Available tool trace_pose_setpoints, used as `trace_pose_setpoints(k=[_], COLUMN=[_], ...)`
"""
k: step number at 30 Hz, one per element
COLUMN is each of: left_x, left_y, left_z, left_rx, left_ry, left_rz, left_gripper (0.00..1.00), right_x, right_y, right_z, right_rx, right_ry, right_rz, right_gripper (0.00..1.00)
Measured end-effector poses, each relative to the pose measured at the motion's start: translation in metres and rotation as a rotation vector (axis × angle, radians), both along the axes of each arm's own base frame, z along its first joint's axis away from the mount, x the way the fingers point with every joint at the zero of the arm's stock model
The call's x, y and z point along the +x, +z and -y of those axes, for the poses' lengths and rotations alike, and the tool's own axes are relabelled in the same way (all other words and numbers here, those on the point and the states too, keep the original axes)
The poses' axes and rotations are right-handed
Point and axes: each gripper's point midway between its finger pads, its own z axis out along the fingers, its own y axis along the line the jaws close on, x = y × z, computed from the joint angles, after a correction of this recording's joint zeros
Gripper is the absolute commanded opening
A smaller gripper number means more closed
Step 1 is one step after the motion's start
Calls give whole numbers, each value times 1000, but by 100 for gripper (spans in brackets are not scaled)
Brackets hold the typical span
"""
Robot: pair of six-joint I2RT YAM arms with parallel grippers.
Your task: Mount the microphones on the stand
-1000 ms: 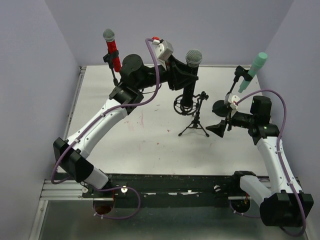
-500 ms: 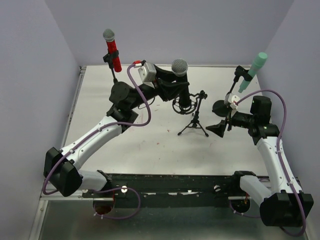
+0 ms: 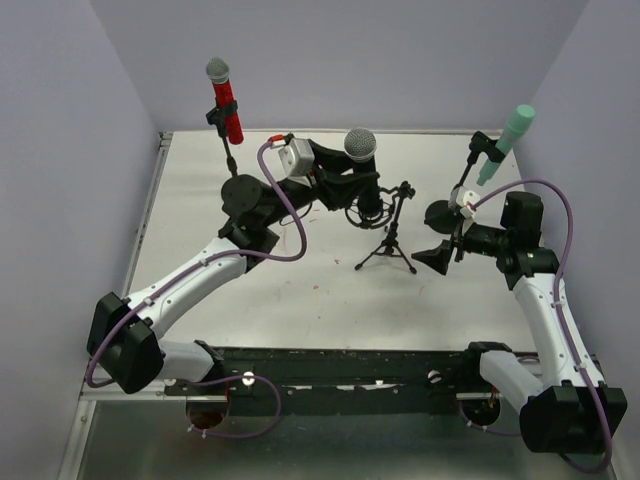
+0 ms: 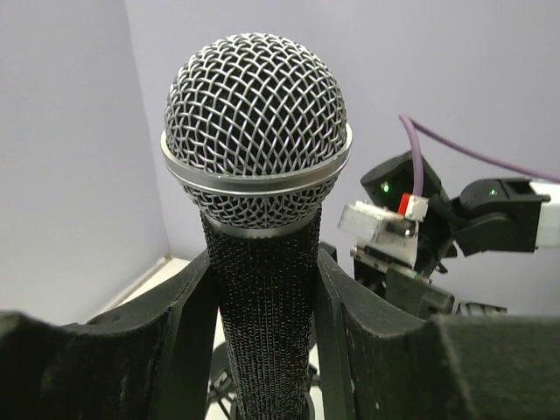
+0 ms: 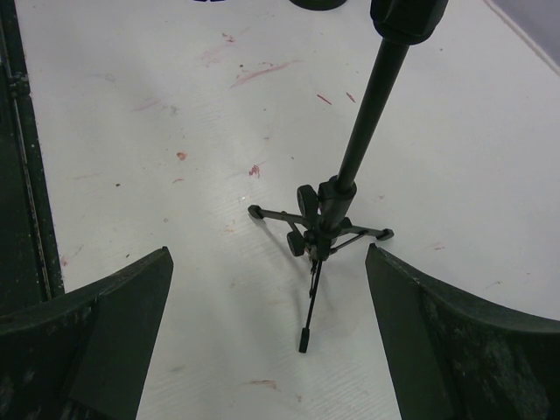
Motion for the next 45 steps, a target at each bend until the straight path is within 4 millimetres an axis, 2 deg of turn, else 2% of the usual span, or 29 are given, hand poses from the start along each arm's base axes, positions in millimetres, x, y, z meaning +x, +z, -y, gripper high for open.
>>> trace_pose_setpoints(k=[5,13,20,29,30,32,33,35,36,37,41,45], left_x=[2,2,10,12,12,12,12,13,13,14,13,5], left_y=[-26,-40,-71,-107,-110,-113,-113,-111,-110,-110,-99,-70], left_z=[2,9,23,25,25,24,24,25,25,25,20,-1], left_rx=[33,72,131,160,164,167,167,169,173,181,198,175], left_ry=[3,-31,-63,-66,-66,-66,-66,-64,-64,-64,-55,-20], left_rz=[-25,-41,-93,-134,-138,-145,-148,-158,-174,-193,-257,-253], left_gripper=[0,0,0,0,4,35,58,85,94,98,98,98], right_x=[0,0,0,0,0,0,0,0,0,0,0,0], right_y=[0,0,0,0,0,0,0,0,0,0,0,0], right_z=[0,0,0,0,0,0,0,0,0,0,0,0], right_rx=[0,0,0,0,0,0,0,0,0,0,0,-1], right_ry=[0,0,0,0,0,0,0,0,0,0,0,0], right_rz=[0,0,0,1,1,1,1,1,1,1,1,1], right_gripper=[100,100,100,100,100,100,100,100,100,100,100,100])
